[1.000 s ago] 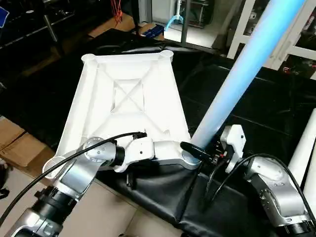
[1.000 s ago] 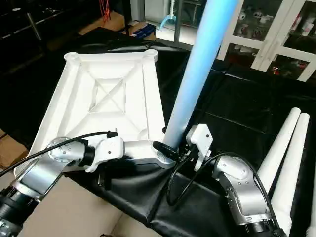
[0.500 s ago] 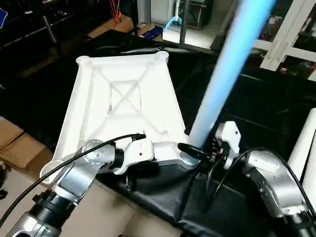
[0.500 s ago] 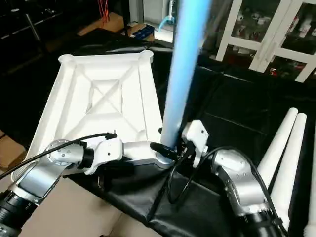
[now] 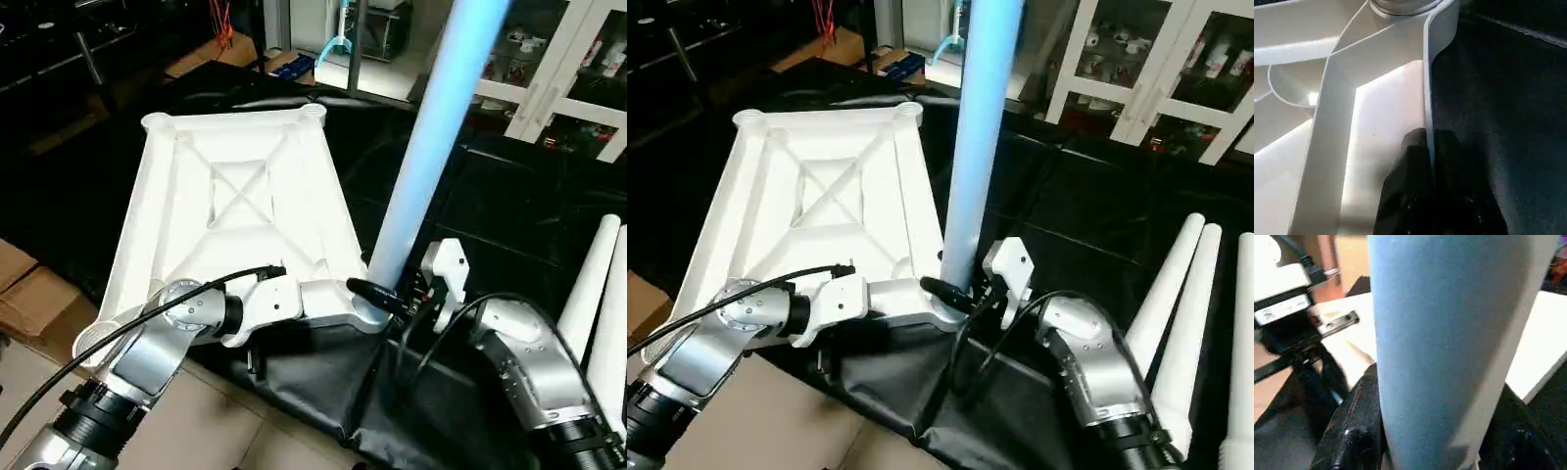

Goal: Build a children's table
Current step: Pick table leg

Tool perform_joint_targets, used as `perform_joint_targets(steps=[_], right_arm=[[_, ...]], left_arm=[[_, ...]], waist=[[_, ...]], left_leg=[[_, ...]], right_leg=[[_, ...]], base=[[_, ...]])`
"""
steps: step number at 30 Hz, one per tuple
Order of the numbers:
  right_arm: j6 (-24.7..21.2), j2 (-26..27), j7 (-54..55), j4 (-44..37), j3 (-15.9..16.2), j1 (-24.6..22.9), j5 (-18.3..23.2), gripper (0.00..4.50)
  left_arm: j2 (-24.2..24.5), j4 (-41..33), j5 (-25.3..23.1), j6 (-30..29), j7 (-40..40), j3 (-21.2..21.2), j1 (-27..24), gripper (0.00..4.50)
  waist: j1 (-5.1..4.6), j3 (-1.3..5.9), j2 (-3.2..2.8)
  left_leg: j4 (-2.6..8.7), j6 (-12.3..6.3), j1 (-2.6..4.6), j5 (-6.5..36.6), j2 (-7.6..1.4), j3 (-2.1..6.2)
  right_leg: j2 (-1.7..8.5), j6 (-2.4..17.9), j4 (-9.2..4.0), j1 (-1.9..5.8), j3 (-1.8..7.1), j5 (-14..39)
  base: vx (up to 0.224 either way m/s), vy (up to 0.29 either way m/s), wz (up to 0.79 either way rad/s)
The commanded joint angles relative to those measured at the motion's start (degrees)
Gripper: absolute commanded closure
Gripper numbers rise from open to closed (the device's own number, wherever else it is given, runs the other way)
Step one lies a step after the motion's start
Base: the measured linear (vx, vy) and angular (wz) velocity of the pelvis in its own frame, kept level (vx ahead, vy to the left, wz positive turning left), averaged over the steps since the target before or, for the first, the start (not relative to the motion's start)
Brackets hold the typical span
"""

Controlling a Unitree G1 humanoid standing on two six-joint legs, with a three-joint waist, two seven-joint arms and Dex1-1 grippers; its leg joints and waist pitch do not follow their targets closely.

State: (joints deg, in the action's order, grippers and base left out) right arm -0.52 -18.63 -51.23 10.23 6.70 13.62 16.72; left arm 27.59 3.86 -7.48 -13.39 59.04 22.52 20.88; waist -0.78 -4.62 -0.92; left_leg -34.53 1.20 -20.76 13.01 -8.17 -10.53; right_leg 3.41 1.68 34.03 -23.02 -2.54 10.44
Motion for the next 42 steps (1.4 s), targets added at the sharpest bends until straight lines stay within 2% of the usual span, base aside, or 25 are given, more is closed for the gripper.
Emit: perform_joint_targets(steps=[1, 3, 5, 6, 13, 20, 22, 24, 25, 26, 27, 28, 29, 30, 33, 37, 42], right_arm=[[-1.8, -0.4, 3.0, 4.3, -1.1, -1.3, -1.6, 2.62], [-1.7, -0.5, 2.7, 4.4, -1.0, -1.3, -1.7, 2.62], [-1.1, -0.5, 2.5, 4.6, -1.0, -1.1, -2.1, 2.62], [-1.0, -0.3, 2.6, 4.7, -1.2, -0.9, -2.2, 2.62], [-0.3, -0.4, 3.0, 4.5, -1.1, -0.7, -2.2, 2.62], [-2.0, -0.9, 2.1, 3.7, -1.1, -0.1, -1.2, 2.62], [-2.6, -0.8, 2.0, 3.4, -1.2, 0.2, -0.7, 2.06], [-2.9, -0.7, 2.3, 3.2, -1.5, 0.6, -0.5, 1.88], [-2.7, -0.7, 2.7, 3.1, -1.5, 0.7, -0.8, 1.83], [-2.2, -0.9, 3.0, 3.0, -1.4, 0.8, -1.2, 1.74], [-2.2, -0.9, 3.0, 3.0, -1.4, 0.8, -1.2, 1.74], [-2.1, -1.1, 2.8, 2.8, -1.2, 0.8, -1.3, 1.74], [-2.1, -1.2, 2.6, 2.6, -1.1, 0.8, -1.3, 1.74], [-2.4, -1.3, 2.5, 2.1, -1.3, 0.7, -0.9, 1.74], [-2.6, -1.4, 2.6, 1.6, -1.7, 0.7, -0.5, 1.74], [-2.6, -1.3, 3.1, 1.1, -2.0, 0.8, -0.3, 1.74], [-2.7, -0.8, 3.6, 1.2, -2.6, 0.9, 0.4, 1.74]], left_arm=[[-1.0, -0.9, 1.2, 1.2, 0.2, 1.6, -1.2, 4.5], [-1.1, -0.8, 1.2, 1.3, 0.3, 1.7, -1.0, 4.5], [-1.1, -0.6, 1.1, 1.4, 0.4, 1.8, -0.7, 4.5], [-1.1, -0.6, 1.1, 1.4, 0.5, 1.8, -0.5, 4.5], [-0.6, 0.0, 0.9, 1.8, 0.9, 1.7, -0.1, 4.5], [-0.3, 0.1, 0.8, 2.0, 1.2, 1.8, 0.0, 4.5], [-0.4, 0.0, 0.8, 1.9, 1.3, 1.9, 0.1, 4.5], [-0.5, 0.1, 0.8, 1.9, 1.4, 1.9, 0.3, 4.5], [-0.5, 0.2, 0.8, 1.9, 1.5, 1.9, 0.4, 4.5], [-0.5, 0.4, 0.8, 2.0, 1.5, 2.0, 0.6, 4.5], [-0.5, 0.4, 0.8, 2.0, 1.5, 2.0, 0.6, 4.5], [-0.5, 0.5, 0.8, 2.1, 1.5, 2.0, 0.6, 4.5], [-0.5, 0.6, 0.8, 2.2, 1.5, 2.0, 0.6, 4.5], [-0.5, 0.6, 0.8, 2.2, 1.6, 2.0, 0.7, 4.5], [-0.5, 0.7, 0.7, 2.3, 1.6, 2.0, 0.8, 4.5], [-0.4, 1.0, 0.7, 2.5, 1.8, 2.0, 0.9, 4.5], [-0.3, 1.1, 0.8, 2.6, 1.9, 1.9, 0.8, 4.5]], waist=[[0.56, 1.82, -0.1], [0.47, 1.85, 0.13], [0.54, 1.85, -0.1], [0.5, 1.85, 0.04], [0.5, 1.78, -0.07], [0.44, 1.61, -0.18], [0.43, 1.57, -0.14], [0.45, 1.54, -0.16], [0.51, 1.61, -0.18], [0.71, 2.01, -0.21], [0.89, 2.04, -0.23], [0.92, 2.06, -0.1], [1.12, 2.08, -0.26], [1.33, 2.14, -0.51], [1.43, 2.07, -0.45], [1.4, 1.92, -0.58], [1.4, 2.07, -0.46]], left_leg=[[5.42, -4.12, 0.22, 12.4, -5.42, 2.59], [5.48, -3.89, 0.16, 12.8, -5.4, 2.53], [5.5, -3.84, 0.19, 13.0, -5.4, 2.56], [5.51, -3.81, 0.17, 13.1, -5.42, 2.51], [5.65, -3.53, 0.16, 14.0, -5.46, 2.56], [5.86, -2.97, 0.17, 15.4, -5.52, 2.64], [5.9, -2.83, 0.13, 15.8, -5.53, 2.67], [5.96, -2.73, 0.21, 15.9, -5.57, 2.73], [5.93, -2.65, 0.35, 15.5, -5.57, 2.66], [5.55, -2.85, 0.68, 13.5, -5.43, 2.34], [5.45, -3.66, 0.57, 10.9, -5.5, 2.16], [5.33, -4.23, 0.35, 9.6, -5.44, 2.1], [5.22, -5.42, 0.08, 7.4, -5.41, 2.09], [5.13, -6.3, 0.1, 6.1, -5.45, 2.06], [5.1, -6.91, 0.14, 6.2, -5.47, 1.97], [5.32, -5.71, 0.23, 8.6, -5.55, 2.08], [5.14, -6.1, 0.15, 6.5, -5.48, 2.05]], right_leg=[[5.71, 12.6, -4.66, 2.01, 3.33, 18.0], [5.68, 12.7, -4.7, 2.04, 3.38, 17.6], [5.72, 12.8, -4.69, 2.03, 3.41, 17.5], [5.72, 12.8, -4.76, 2.02, 3.42, 17.5], [5.74, 12.7, -4.88, 1.94, 3.47, 18.2], [5.72, 12.3, -5.04, 1.77, 3.52, 19.6], [5.77, 12.0, -5.11, 1.74, 3.55, 20.4], [5.79, 11.8, -5.18, 1.65, 3.57, 21.1], [5.75, 11.9, -5.22, 1.58, 3.59, 20.7], [5.7, 12.8, -5.02, 1.57, 3.71, 17.2], [5.56, 13.9, -4.51, 1.68, 3.68, 12.3], [5.51, 14.3, -4.23, 1.9, 3.64, 10.4], [5.66, 14.9, -3.88, 2.21, 3.56, 7.9], [5.7, 15.3, -3.74, 2.25, 3.49, 6.6], [5.7, 15.8, -3.77, 2.29, 3.41, 6.7], [5.7, 15.0, -4.13, 2.22, 3.44, 10.9], [5.74, 15.1, -3.8, 2.36, 3.45, 8.4]], base=[[0.0, 0.0, 0.0], [0.0, 0.0, 0.0], [0.0, 0.0, 0.0], [0.0, 0.0, 0.0], [0.0, 0.0, 0.0], [0.0, 0.0, 0.0], [0.0, 0.0, 0.0], [0.0, 0.0, 0.0], [0.0, 0.0, 0.0], [0.0, 0.0, 0.0], [0.0, 0.0, 0.0], [0.0, 0.0, 0.0], [0.0, 0.0, 0.0], [0.0, 0.0, 0.0], [0.0, 0.0, 0.0], [0.0, 0.0, 0.0], [0.0, 0.0, 0.0]])
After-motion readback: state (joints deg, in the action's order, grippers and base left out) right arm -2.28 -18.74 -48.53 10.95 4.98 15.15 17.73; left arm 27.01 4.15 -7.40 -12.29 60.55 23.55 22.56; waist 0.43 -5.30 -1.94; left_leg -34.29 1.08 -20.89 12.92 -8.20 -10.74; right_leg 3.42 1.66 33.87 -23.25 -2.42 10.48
